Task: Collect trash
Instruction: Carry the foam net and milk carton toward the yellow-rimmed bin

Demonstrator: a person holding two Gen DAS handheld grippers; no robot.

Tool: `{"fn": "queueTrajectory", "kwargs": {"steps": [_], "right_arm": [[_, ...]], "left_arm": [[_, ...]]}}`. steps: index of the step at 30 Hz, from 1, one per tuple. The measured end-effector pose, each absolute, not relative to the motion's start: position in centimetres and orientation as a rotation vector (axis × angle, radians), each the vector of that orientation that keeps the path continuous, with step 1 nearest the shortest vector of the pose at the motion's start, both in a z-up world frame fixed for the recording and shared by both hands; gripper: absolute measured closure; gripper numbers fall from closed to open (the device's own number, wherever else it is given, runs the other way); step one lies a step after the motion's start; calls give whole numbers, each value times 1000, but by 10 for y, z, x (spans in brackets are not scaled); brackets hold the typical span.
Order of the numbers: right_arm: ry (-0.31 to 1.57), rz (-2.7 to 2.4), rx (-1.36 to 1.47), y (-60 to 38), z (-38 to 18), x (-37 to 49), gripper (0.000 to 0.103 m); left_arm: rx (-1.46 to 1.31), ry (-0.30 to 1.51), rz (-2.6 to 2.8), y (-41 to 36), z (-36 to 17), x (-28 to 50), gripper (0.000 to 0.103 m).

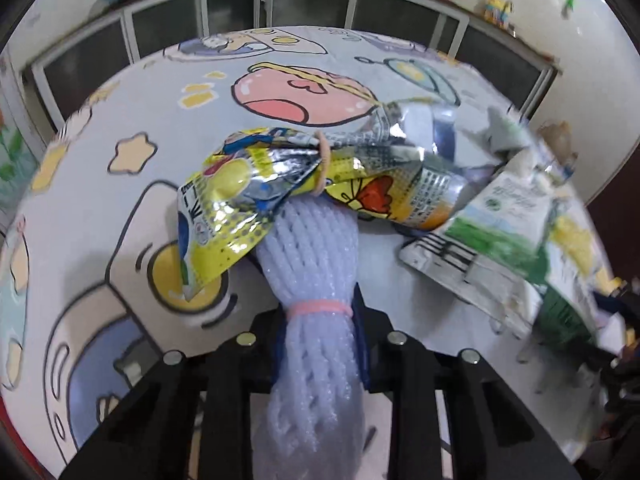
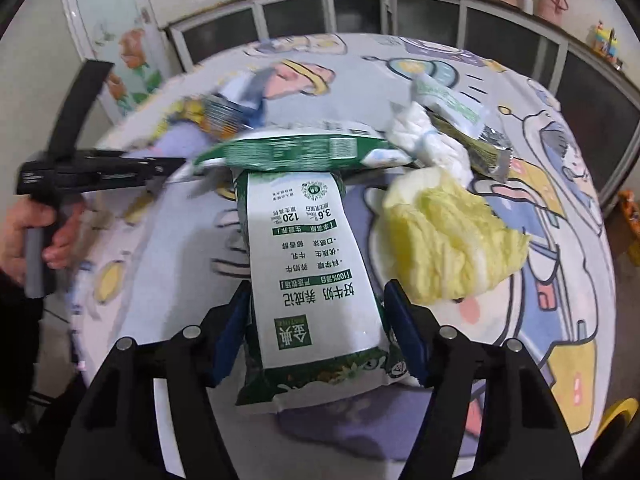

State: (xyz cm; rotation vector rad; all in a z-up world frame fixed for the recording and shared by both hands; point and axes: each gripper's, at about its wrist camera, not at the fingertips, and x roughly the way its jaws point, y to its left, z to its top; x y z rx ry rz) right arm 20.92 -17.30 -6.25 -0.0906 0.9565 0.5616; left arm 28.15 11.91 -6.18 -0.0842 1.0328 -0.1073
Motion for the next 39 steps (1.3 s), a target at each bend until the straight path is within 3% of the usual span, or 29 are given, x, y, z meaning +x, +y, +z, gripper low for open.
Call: {"fn": "queueTrajectory", "kwargs": {"steps": [23, 31, 39], "right_arm": [[807, 565, 104, -252, 6, 136, 42], [750, 482, 154, -295, 16, 115, 42], [704, 319, 217, -367, 19, 90, 42]], "left_arm": [[-116, 829, -204, 126, 35, 181, 79], [-57, 799, -267, 90, 52, 172, 79], [9, 806, -451, 4, 54, 182, 79]]}}
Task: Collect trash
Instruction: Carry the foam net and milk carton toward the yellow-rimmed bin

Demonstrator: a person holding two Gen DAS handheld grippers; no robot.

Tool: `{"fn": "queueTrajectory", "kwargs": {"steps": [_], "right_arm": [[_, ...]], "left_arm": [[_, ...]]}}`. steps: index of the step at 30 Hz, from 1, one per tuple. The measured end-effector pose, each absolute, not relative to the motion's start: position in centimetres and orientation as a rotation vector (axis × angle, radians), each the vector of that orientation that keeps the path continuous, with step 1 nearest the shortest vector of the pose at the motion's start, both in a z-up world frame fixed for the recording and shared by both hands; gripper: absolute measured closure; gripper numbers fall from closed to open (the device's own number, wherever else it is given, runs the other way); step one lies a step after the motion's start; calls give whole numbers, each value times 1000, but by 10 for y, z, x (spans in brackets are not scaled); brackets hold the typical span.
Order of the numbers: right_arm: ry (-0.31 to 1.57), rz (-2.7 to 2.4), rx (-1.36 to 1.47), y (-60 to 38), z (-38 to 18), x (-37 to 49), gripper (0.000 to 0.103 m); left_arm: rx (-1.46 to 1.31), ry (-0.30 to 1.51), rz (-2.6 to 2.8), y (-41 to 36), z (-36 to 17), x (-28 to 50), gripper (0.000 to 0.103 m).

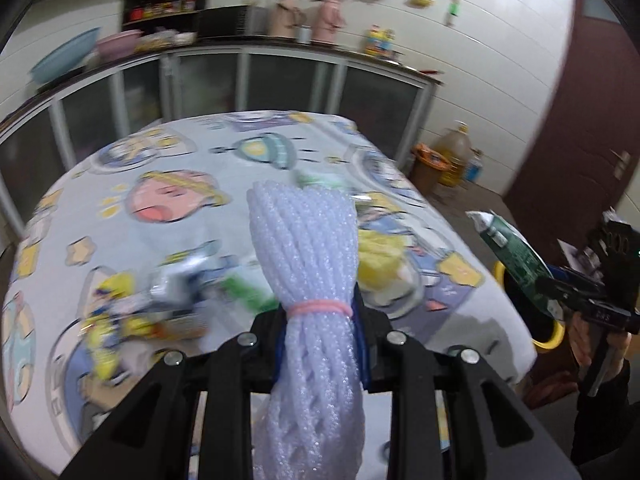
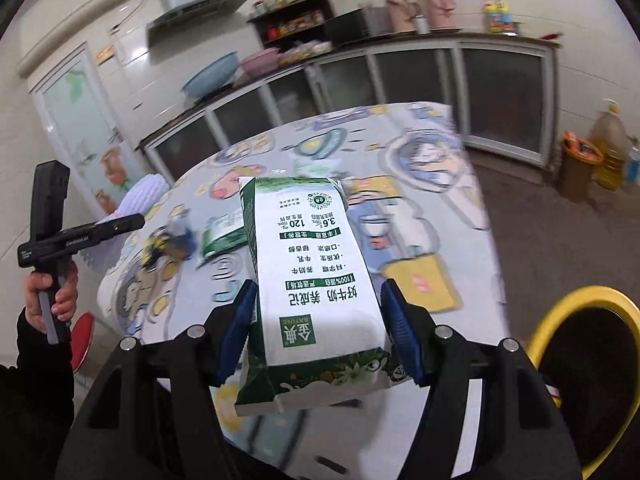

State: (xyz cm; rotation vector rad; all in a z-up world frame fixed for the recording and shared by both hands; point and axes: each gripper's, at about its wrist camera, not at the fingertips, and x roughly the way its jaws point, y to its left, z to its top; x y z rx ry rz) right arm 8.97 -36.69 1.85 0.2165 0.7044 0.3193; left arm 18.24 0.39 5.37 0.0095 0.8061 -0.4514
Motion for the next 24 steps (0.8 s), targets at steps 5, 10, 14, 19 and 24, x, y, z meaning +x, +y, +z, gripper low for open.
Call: {"fn": "queueTrajectory", "kwargs": {"steps": [5, 10, 14, 19, 24], "right_arm": [[671, 198, 260, -416, 18, 65, 42], [649, 48, 308, -470, 13, 37, 42], [638, -73, 332, -506, 7, 16, 42], [645, -218, 356, -545, -11, -5, 42], [671, -332, 387, -572, -35, -16, 42]], "left_arm": [[75, 794, -599, -68, 55, 186, 79], [107, 785, -783, -150, 54, 185, 79], [146, 795, -903, -212, 48, 179, 79], [187, 823, -1008, -278, 33, 173, 79], [221, 859, -1063, -329, 12, 170, 79]]}}
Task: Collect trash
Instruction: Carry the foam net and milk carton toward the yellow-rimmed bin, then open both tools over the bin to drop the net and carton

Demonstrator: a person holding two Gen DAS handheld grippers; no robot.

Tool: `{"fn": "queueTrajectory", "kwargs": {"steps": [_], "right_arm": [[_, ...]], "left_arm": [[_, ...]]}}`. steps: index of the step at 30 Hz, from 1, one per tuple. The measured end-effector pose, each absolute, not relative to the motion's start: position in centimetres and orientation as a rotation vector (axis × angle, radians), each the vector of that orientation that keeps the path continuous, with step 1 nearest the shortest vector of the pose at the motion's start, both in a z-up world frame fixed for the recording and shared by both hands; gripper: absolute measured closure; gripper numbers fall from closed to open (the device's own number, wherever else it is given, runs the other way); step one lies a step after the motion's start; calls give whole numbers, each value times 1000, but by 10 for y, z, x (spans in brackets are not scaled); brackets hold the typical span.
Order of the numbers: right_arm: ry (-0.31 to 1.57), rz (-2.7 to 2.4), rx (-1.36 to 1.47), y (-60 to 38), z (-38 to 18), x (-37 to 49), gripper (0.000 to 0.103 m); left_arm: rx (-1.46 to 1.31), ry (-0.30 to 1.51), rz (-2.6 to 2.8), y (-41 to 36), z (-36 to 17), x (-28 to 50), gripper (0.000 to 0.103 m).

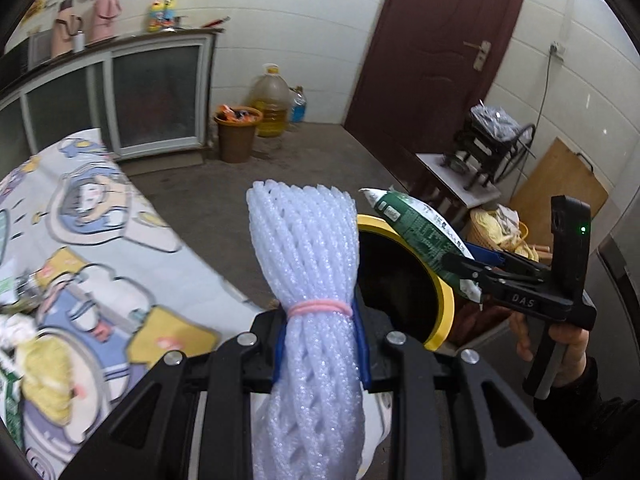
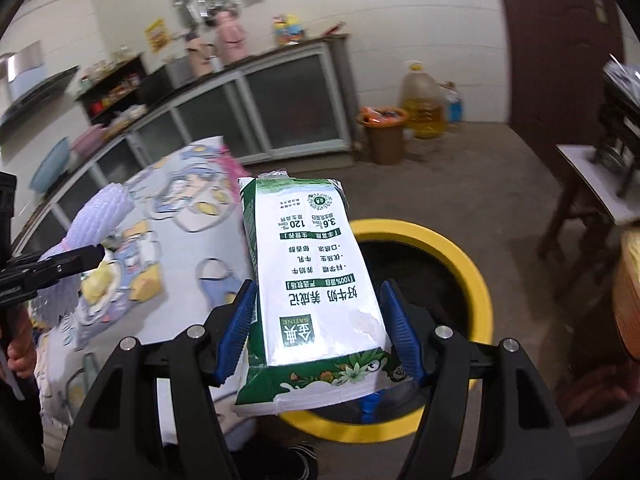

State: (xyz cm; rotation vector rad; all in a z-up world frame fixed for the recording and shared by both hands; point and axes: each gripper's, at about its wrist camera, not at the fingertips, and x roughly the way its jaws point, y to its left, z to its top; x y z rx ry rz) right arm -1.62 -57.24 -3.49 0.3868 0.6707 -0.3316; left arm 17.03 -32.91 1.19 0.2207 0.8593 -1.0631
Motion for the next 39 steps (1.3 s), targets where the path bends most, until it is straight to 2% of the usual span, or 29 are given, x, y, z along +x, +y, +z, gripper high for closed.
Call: {"fn": "queueTrajectory", "kwargs": {"steps": [8, 22, 23, 24, 25, 29, 30, 39], "right_arm": [[718, -382, 444, -598, -64, -17, 42], [769, -434, 509, -621, -84, -9, 40], [771, -443, 510, -622, -84, -10, 40], [773, -460, 516, -625, -85, -11, 38], [772, -473, 521, -627, -86, -12, 33], [770, -513, 529, -637, -88, -20, 33], [768, -516, 540, -639, -88, -23, 33], [733, -473, 551, -626, -76, -31, 32]], "left_arm": [[264, 917, -1114, -389, -20, 164, 79], [247, 982, -1147, -439, -50, 163, 76], [240, 981, -1147, -441, -49, 162, 72], [225, 981, -1151, -442, -48, 162, 60], [204, 976, -1148, -440, -45, 163, 42], [132, 946, -1147, -431, -36, 167, 21], [112, 943, -1149, -427, -35, 169, 12], [53, 921, -1174, -406, -27, 173, 9]]}}
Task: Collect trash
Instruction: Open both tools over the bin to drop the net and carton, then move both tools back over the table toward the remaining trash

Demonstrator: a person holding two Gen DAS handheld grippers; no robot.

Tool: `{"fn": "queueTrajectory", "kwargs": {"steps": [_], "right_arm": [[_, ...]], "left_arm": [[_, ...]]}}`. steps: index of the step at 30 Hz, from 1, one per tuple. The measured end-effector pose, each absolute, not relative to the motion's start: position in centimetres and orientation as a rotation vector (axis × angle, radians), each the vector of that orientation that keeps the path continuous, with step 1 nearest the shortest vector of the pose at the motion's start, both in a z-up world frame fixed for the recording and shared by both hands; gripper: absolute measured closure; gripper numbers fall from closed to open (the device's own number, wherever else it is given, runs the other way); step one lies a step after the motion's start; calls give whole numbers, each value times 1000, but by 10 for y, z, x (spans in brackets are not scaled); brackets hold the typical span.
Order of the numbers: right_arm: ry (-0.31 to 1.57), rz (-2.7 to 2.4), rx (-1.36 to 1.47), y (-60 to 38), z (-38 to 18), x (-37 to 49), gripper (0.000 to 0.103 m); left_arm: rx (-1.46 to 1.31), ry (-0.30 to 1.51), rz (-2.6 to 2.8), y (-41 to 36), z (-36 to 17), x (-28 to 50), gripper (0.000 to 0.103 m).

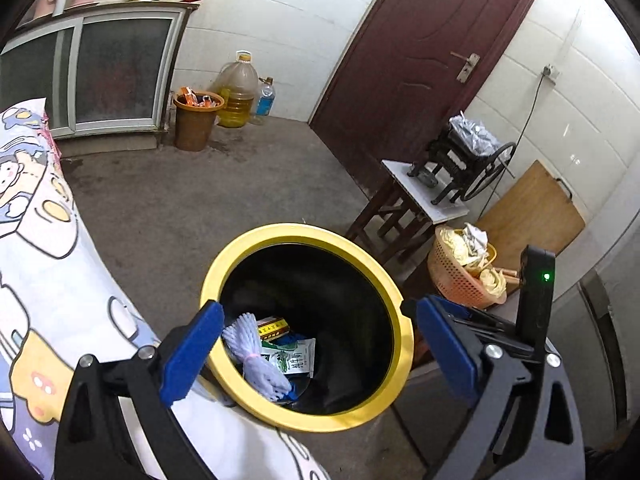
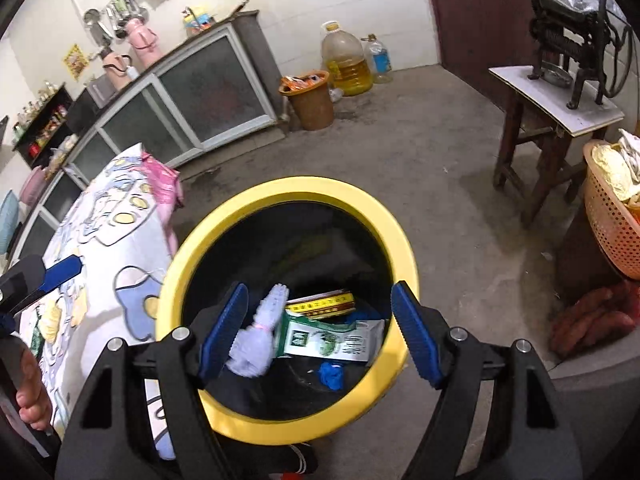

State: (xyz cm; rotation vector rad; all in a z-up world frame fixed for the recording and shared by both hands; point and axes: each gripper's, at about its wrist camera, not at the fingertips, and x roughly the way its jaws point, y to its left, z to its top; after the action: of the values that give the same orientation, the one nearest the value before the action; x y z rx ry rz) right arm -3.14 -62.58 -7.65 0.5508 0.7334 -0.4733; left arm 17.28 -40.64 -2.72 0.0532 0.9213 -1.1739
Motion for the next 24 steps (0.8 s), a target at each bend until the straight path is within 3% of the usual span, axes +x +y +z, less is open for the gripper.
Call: {"fn": "queueTrajectory", "kwargs": {"steps": [5, 16, 24], "right_arm": [[686, -414, 464, -604, -60, -20, 31], [576, -111, 197, -480, -22, 51, 27], [613, 182, 72, -354, -17, 122, 25]], "left_arm": [[27, 846, -1135, -353, -19, 183, 9], [163, 534, -826, -127, 24, 162, 8], [344, 519, -603, 7, 38, 155, 8]]}}
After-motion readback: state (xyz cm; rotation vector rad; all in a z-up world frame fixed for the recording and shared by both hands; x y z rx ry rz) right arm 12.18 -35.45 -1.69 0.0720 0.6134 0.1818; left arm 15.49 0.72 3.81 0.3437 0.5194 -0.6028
